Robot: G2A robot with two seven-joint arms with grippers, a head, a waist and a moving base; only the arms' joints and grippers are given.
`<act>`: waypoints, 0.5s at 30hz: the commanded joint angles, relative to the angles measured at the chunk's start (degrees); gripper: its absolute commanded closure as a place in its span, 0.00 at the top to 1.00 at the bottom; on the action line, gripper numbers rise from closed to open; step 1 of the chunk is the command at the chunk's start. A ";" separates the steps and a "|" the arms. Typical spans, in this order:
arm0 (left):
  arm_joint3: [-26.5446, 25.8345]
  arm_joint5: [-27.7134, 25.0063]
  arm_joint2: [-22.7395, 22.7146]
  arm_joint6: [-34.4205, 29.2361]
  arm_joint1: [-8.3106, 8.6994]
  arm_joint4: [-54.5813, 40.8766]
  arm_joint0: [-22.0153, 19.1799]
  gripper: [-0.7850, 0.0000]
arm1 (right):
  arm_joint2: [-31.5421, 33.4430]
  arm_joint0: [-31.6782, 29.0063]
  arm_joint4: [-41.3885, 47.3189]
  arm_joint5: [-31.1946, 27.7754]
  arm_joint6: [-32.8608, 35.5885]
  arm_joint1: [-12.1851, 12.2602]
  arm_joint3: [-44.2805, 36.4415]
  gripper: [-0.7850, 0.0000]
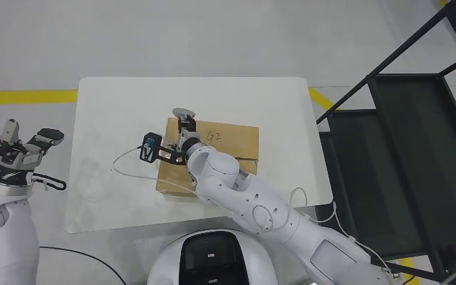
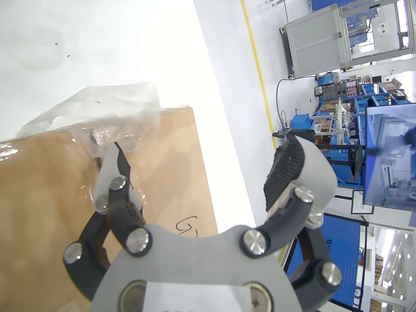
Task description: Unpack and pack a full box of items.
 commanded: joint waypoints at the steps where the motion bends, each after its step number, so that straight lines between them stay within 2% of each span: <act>1: 0.00 0.00 0.00 0.00 0.00 0.00 0.00 1.00 | 0.13 0.28 0.82 0.82 -1.06 -0.33 0.81 1.00; 10: 0.00 0.00 0.00 0.00 0.00 0.00 0.00 1.00 | 3.19 -1.35 7.07 4.29 -5.62 -1.13 -0.93 1.00; 13: 0.00 0.00 0.00 0.00 0.00 0.00 0.00 1.00 | 6.61 -3.96 14.24 2.49 -9.08 -0.77 -3.43 1.00; 15: 0.00 0.00 0.00 0.00 0.00 0.00 0.00 1.00 | 9.52 -5.91 20.16 -0.85 -10.78 -0.32 -4.70 1.00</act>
